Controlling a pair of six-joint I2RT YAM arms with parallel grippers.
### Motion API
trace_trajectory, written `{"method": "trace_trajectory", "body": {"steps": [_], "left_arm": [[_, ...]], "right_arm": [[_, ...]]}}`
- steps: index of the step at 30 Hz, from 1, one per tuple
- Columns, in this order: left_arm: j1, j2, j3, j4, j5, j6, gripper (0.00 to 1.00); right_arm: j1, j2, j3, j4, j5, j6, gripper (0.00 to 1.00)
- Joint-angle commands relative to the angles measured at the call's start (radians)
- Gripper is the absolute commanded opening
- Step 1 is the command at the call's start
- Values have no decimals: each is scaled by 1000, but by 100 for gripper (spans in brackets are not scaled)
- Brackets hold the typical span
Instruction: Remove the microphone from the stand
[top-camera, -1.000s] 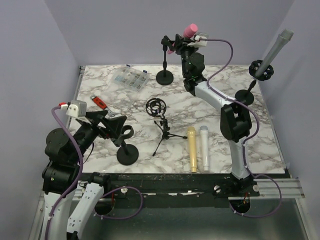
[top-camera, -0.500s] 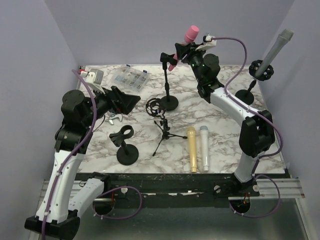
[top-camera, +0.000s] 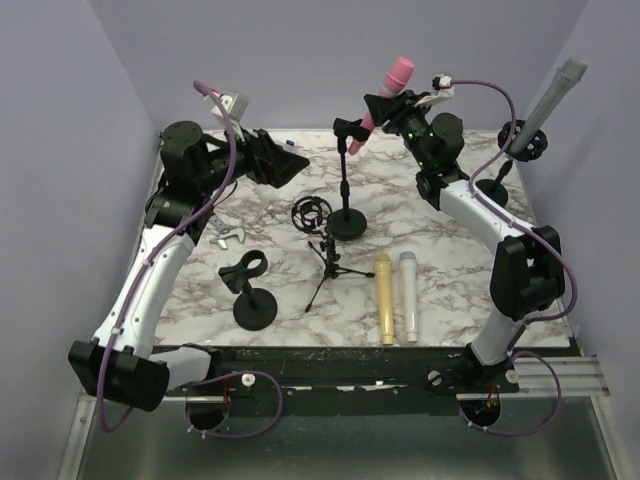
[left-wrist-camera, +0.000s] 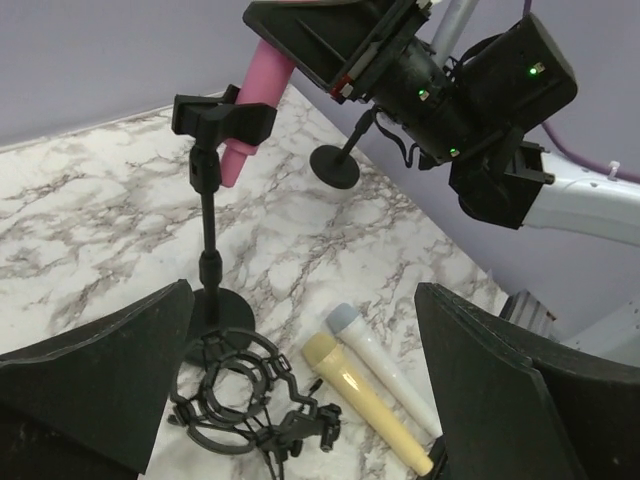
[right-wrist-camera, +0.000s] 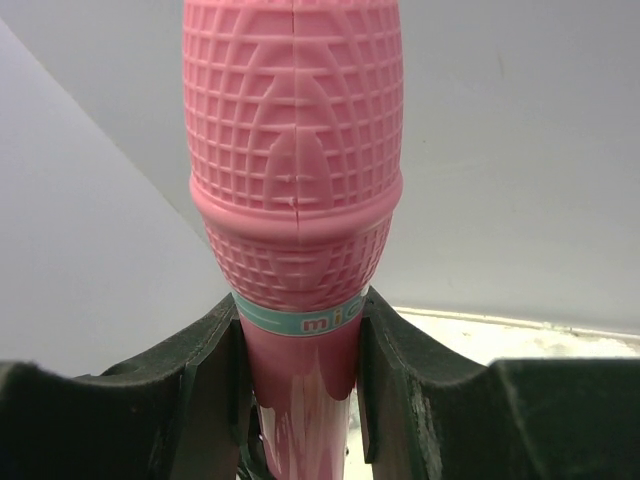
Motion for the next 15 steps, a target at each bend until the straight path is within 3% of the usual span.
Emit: {"method": "trace_trajectory", "body": {"steps": [1, 10, 15], "left_arm": [[-21, 140, 111, 56, 83, 103, 98], [-61, 474, 383, -18, 195, 209, 95], [-116, 552, 453, -63, 189, 264, 98]], "right_arm": [[-24, -58, -47, 70, -95, 76, 1], [-57, -121, -152, 109, -220, 114, 1], [-62, -154, -205, 116, -228, 126, 1]]}}
